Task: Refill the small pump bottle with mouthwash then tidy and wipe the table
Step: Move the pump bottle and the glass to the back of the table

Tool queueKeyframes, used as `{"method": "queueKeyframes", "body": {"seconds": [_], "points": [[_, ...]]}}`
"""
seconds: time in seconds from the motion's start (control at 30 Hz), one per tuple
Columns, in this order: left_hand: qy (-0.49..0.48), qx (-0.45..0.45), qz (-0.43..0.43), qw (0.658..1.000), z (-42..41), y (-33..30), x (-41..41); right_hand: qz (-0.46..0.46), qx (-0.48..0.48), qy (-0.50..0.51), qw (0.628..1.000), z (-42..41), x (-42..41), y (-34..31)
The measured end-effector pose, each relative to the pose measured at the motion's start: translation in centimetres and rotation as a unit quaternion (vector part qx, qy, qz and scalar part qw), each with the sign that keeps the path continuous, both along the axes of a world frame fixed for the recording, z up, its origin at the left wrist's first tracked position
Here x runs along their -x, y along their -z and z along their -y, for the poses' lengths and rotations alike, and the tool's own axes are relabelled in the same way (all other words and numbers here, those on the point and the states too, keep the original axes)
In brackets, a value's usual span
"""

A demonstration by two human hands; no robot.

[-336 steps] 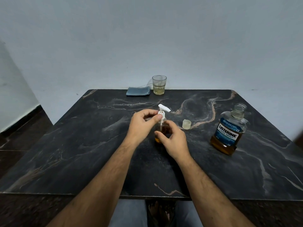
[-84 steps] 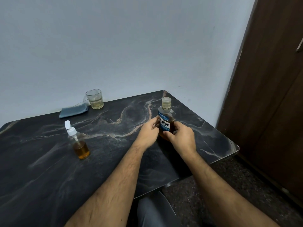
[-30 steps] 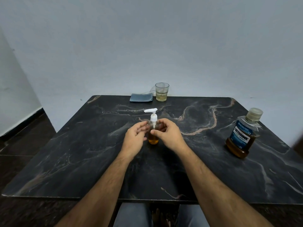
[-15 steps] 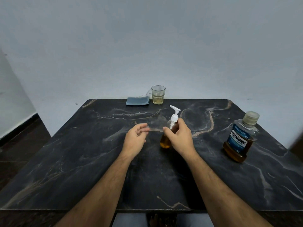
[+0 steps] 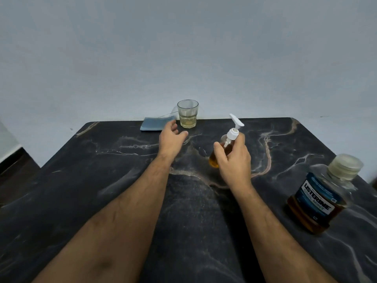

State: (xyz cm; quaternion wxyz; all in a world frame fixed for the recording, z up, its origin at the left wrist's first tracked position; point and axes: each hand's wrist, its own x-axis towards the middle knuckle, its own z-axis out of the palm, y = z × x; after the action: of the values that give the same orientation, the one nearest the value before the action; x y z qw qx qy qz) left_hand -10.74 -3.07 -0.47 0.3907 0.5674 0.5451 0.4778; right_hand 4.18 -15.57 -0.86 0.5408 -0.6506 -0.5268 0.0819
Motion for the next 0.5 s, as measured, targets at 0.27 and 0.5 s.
{"method": "queueKeyframes", "body": {"seconds": [0.27, 0.5], "points": [[-0.049, -0.016, -0.042, 0.998, -8.6, 0.5, -5.0, 0.005, -0.035, 0.013, 0.999, -1.2, -0.1, 2.0], [-0.099, -0.027, -0.056, 0.993, -11.9, 1.5, -7.2, -0.044, -0.028, 0.041, 0.998, -1.3, -0.3, 2.8]]}}
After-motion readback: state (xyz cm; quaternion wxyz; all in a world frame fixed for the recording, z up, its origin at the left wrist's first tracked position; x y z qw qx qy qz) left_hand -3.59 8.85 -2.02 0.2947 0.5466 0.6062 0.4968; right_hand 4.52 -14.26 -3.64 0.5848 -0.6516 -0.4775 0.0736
